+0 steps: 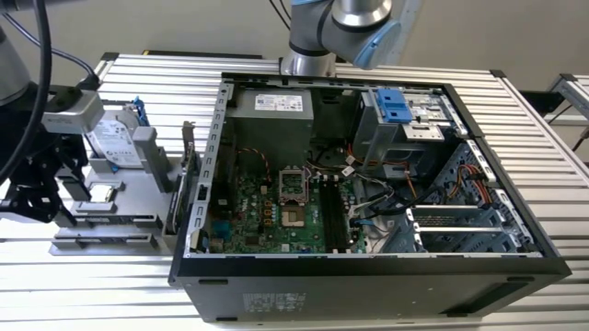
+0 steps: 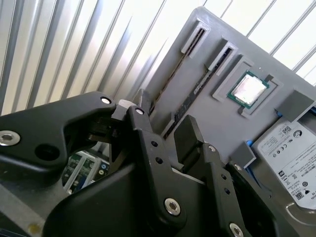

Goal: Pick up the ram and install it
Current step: 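Pick up the ram and move it above insertion slot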

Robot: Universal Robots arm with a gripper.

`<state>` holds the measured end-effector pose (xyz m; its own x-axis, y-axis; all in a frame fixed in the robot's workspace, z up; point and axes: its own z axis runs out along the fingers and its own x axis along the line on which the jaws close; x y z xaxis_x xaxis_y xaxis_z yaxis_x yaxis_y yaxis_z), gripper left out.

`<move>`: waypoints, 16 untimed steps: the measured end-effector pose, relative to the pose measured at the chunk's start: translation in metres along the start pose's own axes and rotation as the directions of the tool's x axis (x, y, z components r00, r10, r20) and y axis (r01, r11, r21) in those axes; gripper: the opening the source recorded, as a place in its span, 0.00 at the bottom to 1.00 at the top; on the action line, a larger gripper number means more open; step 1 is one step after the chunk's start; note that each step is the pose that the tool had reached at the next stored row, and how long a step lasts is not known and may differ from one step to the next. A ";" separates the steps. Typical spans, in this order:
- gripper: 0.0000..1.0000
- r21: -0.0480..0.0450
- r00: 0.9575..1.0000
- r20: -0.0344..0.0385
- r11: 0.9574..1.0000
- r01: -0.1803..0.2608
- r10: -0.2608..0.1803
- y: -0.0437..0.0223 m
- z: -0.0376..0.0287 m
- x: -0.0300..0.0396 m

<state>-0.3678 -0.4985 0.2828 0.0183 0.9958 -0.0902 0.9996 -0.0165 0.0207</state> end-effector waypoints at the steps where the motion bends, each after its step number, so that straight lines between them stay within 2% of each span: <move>1: 1.00 0.000 1.000 0.002 1.000 0.000 0.000 0.0000 0.0006 0.0000; 9: 1.00 0.002 1.000 0.018 1.000 0.001 -0.001 -0.0001 0.0048 0.0005; 16: 1.00 0.005 1.000 0.028 1.000 0.001 -0.001 -0.0002 0.0081 0.0008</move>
<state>-0.3678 -0.4984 0.2746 0.0178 0.9928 -0.1184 0.9997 -0.0160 0.0159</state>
